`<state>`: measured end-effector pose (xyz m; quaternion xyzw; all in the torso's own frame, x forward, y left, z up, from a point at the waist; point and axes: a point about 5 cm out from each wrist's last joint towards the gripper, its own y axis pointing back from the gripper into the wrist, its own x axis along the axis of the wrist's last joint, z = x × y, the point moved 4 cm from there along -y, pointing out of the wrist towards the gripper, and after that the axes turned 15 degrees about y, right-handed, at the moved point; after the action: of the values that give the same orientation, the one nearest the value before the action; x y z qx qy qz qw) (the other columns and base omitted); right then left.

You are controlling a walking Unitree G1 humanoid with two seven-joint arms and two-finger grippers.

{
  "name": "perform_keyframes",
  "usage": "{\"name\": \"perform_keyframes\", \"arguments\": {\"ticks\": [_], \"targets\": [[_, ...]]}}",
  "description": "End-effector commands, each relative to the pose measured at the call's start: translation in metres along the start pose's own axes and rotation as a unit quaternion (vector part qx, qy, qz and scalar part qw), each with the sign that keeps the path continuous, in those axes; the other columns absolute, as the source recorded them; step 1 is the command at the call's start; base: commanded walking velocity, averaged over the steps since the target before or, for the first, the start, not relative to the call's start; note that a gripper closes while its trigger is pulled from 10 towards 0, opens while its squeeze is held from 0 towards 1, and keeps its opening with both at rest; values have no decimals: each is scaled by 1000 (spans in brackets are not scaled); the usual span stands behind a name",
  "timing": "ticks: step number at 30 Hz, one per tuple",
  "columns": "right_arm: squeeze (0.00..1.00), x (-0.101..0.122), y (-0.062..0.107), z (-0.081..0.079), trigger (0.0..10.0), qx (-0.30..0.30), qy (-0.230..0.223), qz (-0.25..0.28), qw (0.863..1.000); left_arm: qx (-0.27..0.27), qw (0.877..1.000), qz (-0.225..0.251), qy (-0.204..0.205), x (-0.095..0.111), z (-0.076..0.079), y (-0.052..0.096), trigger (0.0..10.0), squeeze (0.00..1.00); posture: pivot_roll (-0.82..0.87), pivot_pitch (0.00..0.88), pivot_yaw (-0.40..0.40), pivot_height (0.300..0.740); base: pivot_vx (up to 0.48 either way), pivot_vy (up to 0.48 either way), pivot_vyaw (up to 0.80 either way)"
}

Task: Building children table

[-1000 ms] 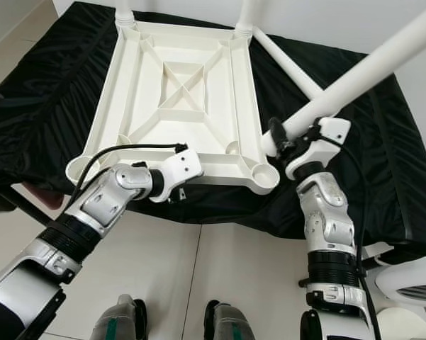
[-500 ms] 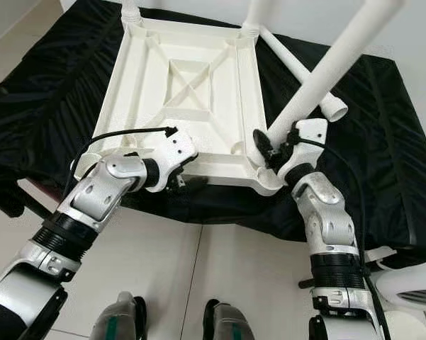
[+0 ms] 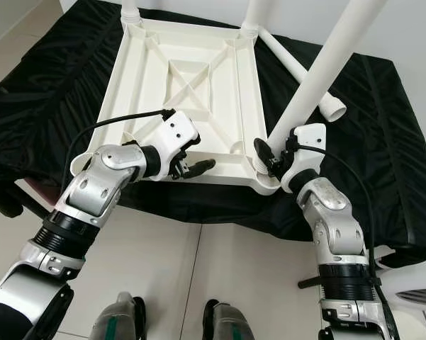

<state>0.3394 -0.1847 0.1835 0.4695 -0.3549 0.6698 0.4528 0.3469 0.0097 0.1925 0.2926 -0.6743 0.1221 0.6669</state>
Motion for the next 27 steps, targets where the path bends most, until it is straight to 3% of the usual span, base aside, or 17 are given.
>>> {"name": "perform_keyframes", "arguments": {"ticks": [1, 18, 27], "targets": [[0, -3, 5, 5, 10000, -5, -1, -10, 1000, 80, 996, 26, 1, 3, -11, 1, 10000, 0, 30, 97, -76, 740, 0, 0, 0], [0, -3, 18, 2, 10000, 7, 0, -31, 999, 82, 996, 35, 5, 4, -6, -3, 10000, 0, 12, 90, -74, 740, 0, 0, 0], [0, -20, 20, 3, 10000, 1, -6, -61, 998, 87, 995, 40, 6, 6, -5, -3, 10000, 0, 11, 105, -78, 740, 0, 0, 0]]}}
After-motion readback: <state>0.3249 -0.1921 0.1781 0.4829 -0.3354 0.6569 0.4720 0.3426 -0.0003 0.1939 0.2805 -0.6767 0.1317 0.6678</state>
